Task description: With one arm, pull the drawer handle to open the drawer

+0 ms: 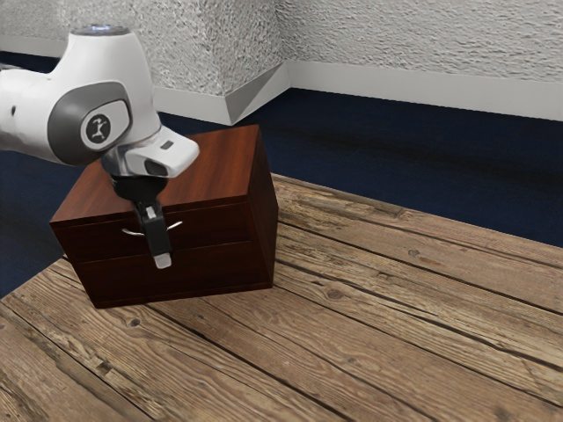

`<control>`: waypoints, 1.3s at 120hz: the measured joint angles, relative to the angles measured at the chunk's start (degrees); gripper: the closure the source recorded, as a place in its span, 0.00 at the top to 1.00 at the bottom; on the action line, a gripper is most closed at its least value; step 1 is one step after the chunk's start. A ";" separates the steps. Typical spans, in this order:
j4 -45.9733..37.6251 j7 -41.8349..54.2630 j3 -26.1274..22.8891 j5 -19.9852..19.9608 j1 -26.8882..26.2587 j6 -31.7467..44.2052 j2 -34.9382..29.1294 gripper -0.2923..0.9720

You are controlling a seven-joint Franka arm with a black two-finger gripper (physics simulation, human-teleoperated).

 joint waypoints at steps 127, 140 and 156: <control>-17.27 27.78 1.10 -2.33 5.22 21.85 -9.71 0.77; -17.94 28.88 1.10 -2.23 5.23 23.87 -9.67 0.77; -17.88 30.01 1.10 -1.92 5.23 25.57 -9.61 0.77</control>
